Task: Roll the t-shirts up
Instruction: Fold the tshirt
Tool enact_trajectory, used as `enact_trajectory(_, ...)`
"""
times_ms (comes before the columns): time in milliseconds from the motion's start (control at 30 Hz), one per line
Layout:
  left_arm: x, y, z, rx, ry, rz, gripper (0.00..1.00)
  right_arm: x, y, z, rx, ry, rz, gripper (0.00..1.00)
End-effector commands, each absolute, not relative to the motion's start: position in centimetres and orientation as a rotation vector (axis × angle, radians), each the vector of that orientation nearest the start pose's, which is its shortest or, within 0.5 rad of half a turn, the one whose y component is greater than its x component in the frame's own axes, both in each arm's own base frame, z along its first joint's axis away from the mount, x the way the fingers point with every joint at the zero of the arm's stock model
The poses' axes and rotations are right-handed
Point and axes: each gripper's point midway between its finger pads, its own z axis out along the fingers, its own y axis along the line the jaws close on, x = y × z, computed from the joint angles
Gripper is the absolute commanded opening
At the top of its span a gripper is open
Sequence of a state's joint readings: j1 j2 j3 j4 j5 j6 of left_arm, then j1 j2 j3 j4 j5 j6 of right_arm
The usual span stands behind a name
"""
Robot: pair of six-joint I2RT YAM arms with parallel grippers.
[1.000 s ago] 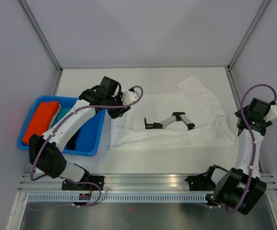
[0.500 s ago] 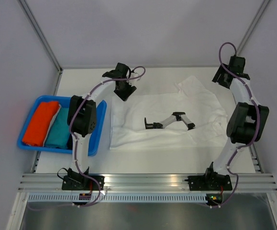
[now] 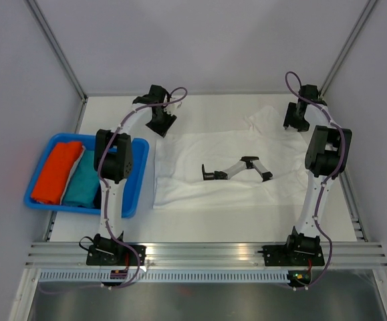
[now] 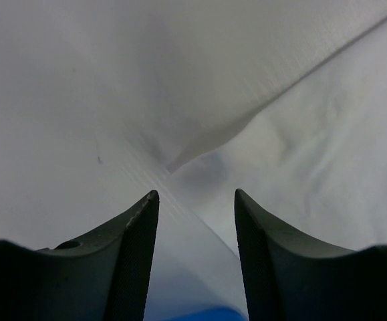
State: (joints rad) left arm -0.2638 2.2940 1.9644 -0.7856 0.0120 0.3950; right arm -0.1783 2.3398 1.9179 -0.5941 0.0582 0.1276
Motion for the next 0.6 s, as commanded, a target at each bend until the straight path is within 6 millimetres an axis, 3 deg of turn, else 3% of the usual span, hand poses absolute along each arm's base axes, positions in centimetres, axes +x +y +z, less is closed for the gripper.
enact_trajectory(0, 49.5, -13.4, 4.2, 0.857, 2.596, -0.104, 0.54, 52.7, -10.0, 2.3, 0.376, 2.575, -0.095, 0.61)
enact_trajectory(100, 48.8, -12.4, 3.3, 0.823, 2.654, -0.050, 0.54, 52.6, -9.9, 2.5, 0.362, 2.568, -0.092, 0.56)
enact_trajectory(200, 48.7, -12.1, 2.6, 0.826, 2.673, -0.037, 0.51, 52.5, -9.4, 2.3, 0.347, 2.576, -0.065, 0.44)
enact_trajectory(233, 48.5, -12.2, 2.4, 0.833, 2.677, -0.037, 0.49, 52.5, -9.3, 2.3, 0.340, 2.577, -0.062, 0.35)
enact_trajectory(333, 47.7, -12.3, 2.1, 0.864, 2.698, -0.069, 0.39, 52.3, -9.2, 2.5, 0.328, 2.580, -0.064, 0.19)
enact_trajectory(367, 47.4, -12.3, 2.1, 0.871, 2.702, -0.077, 0.26, 52.2, -9.2, 3.0, 0.327, 2.574, -0.062, 0.16)
enact_trajectory(433, 47.2, -12.4, 2.4, 0.883, 2.696, -0.087, 0.14, 52.1, -9.1, 3.5, 0.328, 2.562, -0.050, 0.14)
enact_trajectory(467, 47.3, -12.4, 2.6, 0.883, 2.691, -0.084, 0.03, 52.3, -8.9, 4.5, 0.321, 2.535, -0.045, 0.14)
enact_trajectory(567, 47.8, -12.3, 3.0, 0.900, 2.661, -0.064, 0.02, 52.1, -8.9, 5.8, 0.311, 2.509, -0.046, 0.11)
